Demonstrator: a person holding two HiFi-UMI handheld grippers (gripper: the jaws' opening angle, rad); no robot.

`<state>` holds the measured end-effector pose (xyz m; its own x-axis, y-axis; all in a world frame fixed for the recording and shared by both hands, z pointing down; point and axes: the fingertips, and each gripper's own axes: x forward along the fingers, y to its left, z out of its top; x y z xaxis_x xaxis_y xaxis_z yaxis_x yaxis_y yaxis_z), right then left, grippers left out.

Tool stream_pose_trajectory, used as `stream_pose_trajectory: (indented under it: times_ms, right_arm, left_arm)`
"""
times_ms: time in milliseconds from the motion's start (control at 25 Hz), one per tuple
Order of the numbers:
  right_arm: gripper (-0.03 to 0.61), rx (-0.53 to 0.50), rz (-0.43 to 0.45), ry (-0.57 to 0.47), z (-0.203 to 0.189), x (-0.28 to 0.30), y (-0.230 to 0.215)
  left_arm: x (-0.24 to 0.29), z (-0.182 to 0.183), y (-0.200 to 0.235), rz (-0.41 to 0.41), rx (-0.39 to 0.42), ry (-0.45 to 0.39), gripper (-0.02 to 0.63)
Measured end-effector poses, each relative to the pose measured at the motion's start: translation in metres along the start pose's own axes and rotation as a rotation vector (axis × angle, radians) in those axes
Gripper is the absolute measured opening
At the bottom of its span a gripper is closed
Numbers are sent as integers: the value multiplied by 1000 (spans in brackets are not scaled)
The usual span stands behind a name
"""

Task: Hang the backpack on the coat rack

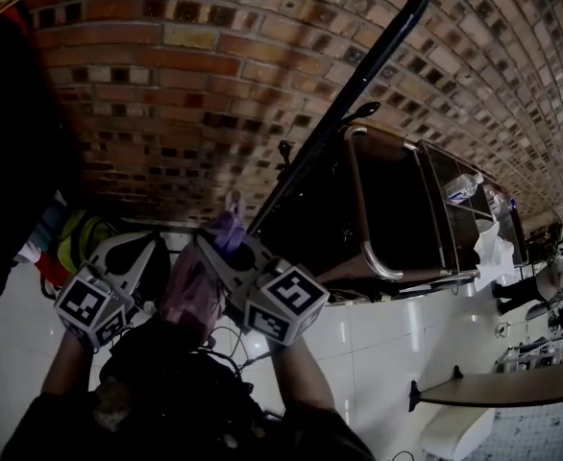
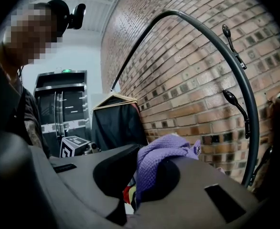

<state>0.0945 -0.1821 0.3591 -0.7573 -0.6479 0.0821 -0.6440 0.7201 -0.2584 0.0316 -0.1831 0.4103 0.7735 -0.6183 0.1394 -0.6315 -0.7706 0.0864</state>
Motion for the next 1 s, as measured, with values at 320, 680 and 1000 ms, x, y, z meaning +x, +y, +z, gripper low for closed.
stream_pose_trajectory:
  times_ms: [320, 680, 1000]
  right_arm:
    - [15, 15, -50, 4, 21, 17, -48]
    - [15, -14, -62, -24, 60, 34, -93]
    - [15, -18, -75, -55, 103, 44, -125]
  left_arm:
    - [60, 13, 36, -62, -2, -23, 31]
    - [122, 28, 63, -131, 1, -30, 31]
    - [158, 33, 80, -167, -9, -15, 31]
